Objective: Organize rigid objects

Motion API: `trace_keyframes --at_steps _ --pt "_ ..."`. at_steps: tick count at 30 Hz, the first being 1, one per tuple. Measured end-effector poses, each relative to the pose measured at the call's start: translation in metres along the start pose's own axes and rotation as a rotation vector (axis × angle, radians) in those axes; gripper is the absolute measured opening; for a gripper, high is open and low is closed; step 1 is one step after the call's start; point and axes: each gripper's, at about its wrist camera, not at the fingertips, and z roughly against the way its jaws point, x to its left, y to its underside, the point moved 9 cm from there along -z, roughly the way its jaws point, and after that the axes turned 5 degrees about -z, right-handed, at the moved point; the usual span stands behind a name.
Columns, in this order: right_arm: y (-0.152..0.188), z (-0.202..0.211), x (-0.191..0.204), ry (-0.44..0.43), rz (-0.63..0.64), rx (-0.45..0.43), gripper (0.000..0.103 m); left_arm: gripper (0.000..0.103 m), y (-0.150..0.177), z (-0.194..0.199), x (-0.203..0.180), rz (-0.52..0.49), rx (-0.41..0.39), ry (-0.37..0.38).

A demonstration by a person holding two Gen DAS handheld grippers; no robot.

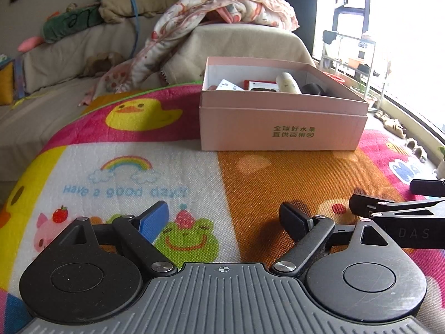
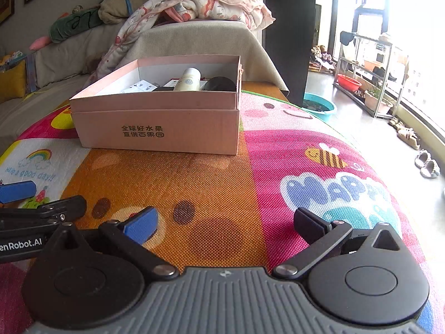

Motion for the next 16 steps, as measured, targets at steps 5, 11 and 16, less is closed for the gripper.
trace_keyframes --at_steps 5,11,16 --pt "0.0001 0.0001 0.0002 0.001 0.001 0.000 0.103 0.091 -0.0001 -0.0003 -0.0007 0.005 0.000 0.005" --pt "0.0000 0.0000 0.0001 0.000 0.000 0.000 0.103 0.091 -0.0002 -0.0007 -0.0018 0.002 0.001 0.003" --pt "0.0000 0.0000 0.0001 0.001 0.001 0.000 0.103 0.091 -0.0003 -0.0010 -0.0016 0.002 0.001 0.002"
